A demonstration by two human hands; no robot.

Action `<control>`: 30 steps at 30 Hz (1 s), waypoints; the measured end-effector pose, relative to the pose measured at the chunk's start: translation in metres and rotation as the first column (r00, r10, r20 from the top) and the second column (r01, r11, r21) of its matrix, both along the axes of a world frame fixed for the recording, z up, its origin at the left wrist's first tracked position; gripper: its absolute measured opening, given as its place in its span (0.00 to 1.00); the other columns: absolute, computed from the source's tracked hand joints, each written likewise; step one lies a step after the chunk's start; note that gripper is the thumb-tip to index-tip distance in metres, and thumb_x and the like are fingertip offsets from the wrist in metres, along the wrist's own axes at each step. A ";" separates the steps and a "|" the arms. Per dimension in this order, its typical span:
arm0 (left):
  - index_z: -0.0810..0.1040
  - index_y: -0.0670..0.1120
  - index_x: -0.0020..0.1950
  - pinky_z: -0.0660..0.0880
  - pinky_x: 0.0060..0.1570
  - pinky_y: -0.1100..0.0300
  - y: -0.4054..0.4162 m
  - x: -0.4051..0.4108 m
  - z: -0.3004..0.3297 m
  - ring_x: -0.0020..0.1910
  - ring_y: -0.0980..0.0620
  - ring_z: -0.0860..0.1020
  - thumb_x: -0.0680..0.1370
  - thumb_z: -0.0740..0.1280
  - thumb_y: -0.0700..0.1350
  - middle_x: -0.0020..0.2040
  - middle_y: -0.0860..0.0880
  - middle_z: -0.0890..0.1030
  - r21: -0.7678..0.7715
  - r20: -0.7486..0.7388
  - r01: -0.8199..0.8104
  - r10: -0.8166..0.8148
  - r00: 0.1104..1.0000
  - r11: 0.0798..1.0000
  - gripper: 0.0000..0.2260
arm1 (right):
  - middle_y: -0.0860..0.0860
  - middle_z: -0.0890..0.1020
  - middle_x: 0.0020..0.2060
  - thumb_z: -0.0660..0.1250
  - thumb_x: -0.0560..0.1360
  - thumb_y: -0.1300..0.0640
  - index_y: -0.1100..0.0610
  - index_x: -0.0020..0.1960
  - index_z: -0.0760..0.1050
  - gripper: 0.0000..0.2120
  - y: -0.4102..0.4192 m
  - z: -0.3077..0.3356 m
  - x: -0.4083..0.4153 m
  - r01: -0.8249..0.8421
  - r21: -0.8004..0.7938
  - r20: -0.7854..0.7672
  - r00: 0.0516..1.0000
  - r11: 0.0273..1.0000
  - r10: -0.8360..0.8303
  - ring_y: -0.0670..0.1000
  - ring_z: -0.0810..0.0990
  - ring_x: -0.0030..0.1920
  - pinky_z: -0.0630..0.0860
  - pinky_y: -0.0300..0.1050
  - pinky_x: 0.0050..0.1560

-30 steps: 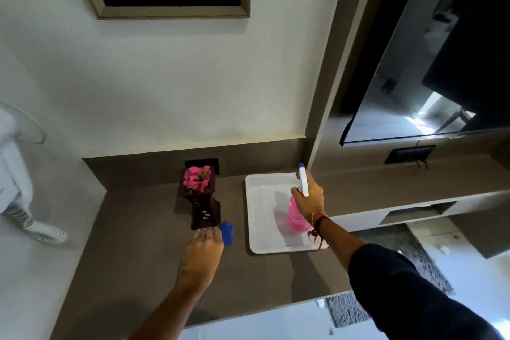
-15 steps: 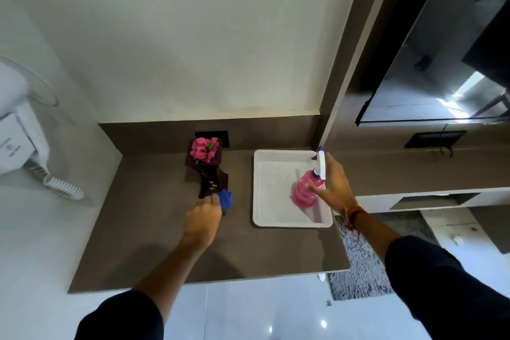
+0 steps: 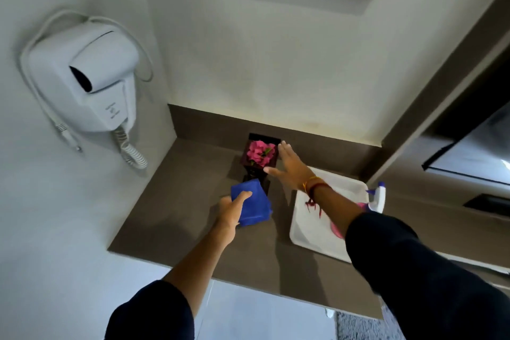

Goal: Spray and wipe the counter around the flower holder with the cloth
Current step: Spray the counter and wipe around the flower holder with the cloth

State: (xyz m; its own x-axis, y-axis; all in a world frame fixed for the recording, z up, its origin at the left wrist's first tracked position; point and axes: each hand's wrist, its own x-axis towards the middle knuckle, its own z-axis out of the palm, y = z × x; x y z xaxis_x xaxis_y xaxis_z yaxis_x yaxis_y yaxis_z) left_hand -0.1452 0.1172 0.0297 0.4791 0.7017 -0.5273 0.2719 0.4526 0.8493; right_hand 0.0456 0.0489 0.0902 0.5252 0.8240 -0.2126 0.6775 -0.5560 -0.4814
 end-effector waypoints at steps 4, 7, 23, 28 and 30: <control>0.80 0.41 0.57 0.74 0.30 0.66 0.009 -0.009 0.000 0.41 0.52 0.80 0.74 0.74 0.46 0.47 0.46 0.83 0.111 -0.024 0.017 -0.015 1.000 0.994 0.14 | 0.60 0.57 0.78 0.68 0.74 0.41 0.61 0.79 0.52 0.44 0.036 0.013 0.019 -0.087 -0.232 0.052 0.993 0.969 0.101 0.62 0.52 0.79 0.56 0.60 0.77; 0.76 0.42 0.60 0.74 0.40 0.61 0.016 -0.003 0.000 0.47 0.47 0.79 0.77 0.70 0.44 0.52 0.44 0.82 0.275 -0.120 -0.059 0.095 0.988 0.960 0.13 | 0.61 0.69 0.70 0.73 0.71 0.45 0.59 0.74 0.64 0.38 0.046 0.015 0.024 -0.101 -0.234 0.024 0.994 0.967 0.109 0.62 0.62 0.74 0.65 0.60 0.72; 0.63 0.50 0.75 0.74 0.60 0.59 -0.071 0.116 -0.038 0.64 0.51 0.77 0.84 0.57 0.51 0.67 0.44 0.76 0.578 -0.027 -0.129 0.177 0.984 0.805 0.20 | 0.62 0.61 0.77 0.74 0.71 0.47 0.61 0.78 0.54 0.45 0.054 0.001 0.023 -0.028 -0.251 0.065 0.997 0.968 0.045 0.63 0.61 0.76 0.63 0.57 0.75; 0.73 0.43 0.66 0.77 0.50 0.53 -0.059 0.080 -0.066 0.54 0.43 0.81 0.79 0.65 0.40 0.55 0.42 0.82 0.496 -0.228 -0.073 0.211 0.950 0.865 0.15 | 0.61 0.52 0.79 0.73 0.71 0.46 0.62 0.79 0.48 0.49 0.049 0.003 0.026 -0.034 -0.258 0.052 0.997 0.965 0.049 0.62 0.52 0.79 0.55 0.56 0.77; 0.73 0.40 0.63 0.77 0.49 0.49 -0.045 0.066 -0.065 0.54 0.38 0.80 0.78 0.66 0.39 0.54 0.39 0.82 0.441 -0.273 -0.193 0.335 0.902 0.877 0.14 | 0.62 0.55 0.79 0.74 0.71 0.46 0.61 0.79 0.52 0.47 0.050 0.006 0.024 -0.038 -0.257 0.048 0.997 0.966 0.052 0.63 0.56 0.78 0.59 0.57 0.77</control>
